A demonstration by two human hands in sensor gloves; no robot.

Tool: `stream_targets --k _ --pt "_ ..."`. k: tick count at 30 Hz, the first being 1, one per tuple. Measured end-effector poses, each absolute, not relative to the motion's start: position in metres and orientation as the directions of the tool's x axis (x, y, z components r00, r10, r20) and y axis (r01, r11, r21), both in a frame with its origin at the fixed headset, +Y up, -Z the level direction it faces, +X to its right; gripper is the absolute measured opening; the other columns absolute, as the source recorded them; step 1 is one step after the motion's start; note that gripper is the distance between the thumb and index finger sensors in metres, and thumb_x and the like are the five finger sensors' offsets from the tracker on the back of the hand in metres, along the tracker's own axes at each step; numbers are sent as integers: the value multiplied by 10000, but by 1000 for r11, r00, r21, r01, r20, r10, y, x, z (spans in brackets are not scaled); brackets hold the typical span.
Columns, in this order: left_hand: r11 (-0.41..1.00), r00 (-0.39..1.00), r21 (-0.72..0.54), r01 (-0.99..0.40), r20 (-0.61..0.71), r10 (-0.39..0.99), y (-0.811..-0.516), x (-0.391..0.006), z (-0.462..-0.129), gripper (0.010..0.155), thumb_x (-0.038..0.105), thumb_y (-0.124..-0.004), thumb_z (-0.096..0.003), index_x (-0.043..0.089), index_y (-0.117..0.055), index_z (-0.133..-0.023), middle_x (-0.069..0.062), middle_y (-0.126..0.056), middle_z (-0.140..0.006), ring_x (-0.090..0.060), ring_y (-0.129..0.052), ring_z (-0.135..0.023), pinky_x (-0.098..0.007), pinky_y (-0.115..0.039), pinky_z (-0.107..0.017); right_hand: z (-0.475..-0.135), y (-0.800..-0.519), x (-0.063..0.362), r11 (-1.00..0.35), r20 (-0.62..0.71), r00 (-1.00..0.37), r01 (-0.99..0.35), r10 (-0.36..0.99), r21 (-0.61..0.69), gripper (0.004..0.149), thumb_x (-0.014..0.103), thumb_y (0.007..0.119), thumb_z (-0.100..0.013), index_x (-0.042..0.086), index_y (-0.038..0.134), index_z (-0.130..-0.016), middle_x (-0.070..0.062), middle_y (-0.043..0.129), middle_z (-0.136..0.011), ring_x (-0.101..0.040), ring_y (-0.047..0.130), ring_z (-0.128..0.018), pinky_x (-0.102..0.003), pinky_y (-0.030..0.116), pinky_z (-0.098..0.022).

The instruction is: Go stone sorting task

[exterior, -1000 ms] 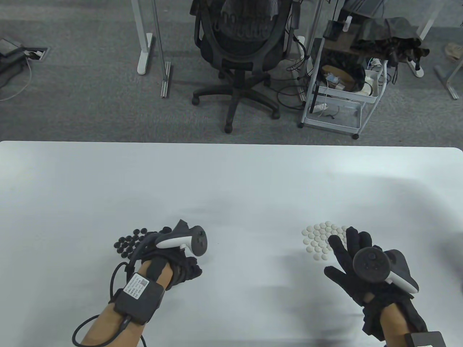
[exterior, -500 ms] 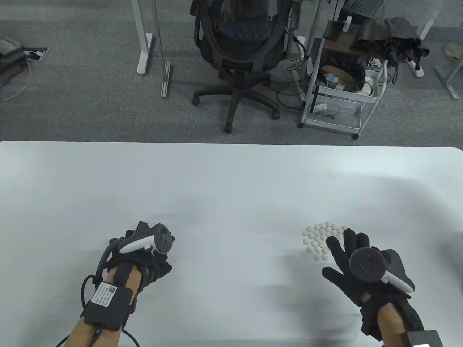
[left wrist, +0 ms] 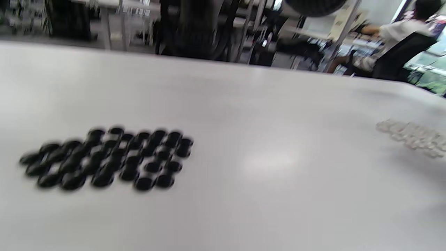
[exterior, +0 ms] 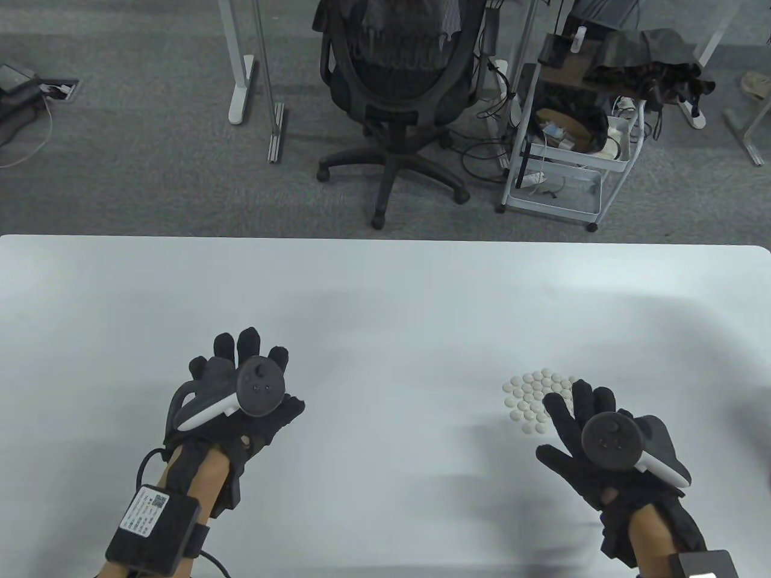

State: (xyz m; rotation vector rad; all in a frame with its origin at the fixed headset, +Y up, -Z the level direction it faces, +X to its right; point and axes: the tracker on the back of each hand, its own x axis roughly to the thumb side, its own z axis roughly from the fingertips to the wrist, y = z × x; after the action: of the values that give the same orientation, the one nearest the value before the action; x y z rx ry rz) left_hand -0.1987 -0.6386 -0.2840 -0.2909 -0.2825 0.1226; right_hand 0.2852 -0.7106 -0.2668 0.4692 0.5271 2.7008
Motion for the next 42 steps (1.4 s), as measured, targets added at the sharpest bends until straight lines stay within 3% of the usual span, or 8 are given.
stream_targets --k 7,13,18,42 --pt "997 927 -79 20 376 11 -640 -175 -245 816 504 -487 -636 54 -48 -1156 -376 115 -1135 -632 131 -918 -849 -69 -590 -266 -709 285 -890 259 -889 -272 378 366 800 536 471 -552 129 83 -1121 -318 -124 -1040 -572 -162 -839 -785 -4 -503" --pt "1000 928 -28 -14 372 23 -653 -179 -237 751 495 -498 -643 131 -119 -1179 -365 105 -1142 -633 115 -913 -847 -55 -569 -265 -712 281 -892 267 -892 -254 366 374 802 547 456 -547 129 94 -1129 -319 -107 -1053 -571 -167 -836 -783 -18 -487" --pt "999 918 6 49 393 -47 -672 -180 -234 759 503 -487 -638 125 -113 -1180 -363 91 -1151 -633 107 -925 -851 -53 -561 -262 -711 276 -907 282 -898 -231 338 353 807 552 456 -545 132 85 -1126 -318 -104 -1056 -575 -162 -840 -783 -24 -481" --pt "981 912 -155 114 408 -42 -701 -182 -233 767 567 -417 -618 149 -144 -1201 -348 101 -1161 -636 119 -927 -860 -22 -527 -257 -718 252 -949 376 -895 -135 240 284 815 564 449 -535 139 84 -1127 -306 -103 -1065 -571 -152 -865 -801 -19 -489"
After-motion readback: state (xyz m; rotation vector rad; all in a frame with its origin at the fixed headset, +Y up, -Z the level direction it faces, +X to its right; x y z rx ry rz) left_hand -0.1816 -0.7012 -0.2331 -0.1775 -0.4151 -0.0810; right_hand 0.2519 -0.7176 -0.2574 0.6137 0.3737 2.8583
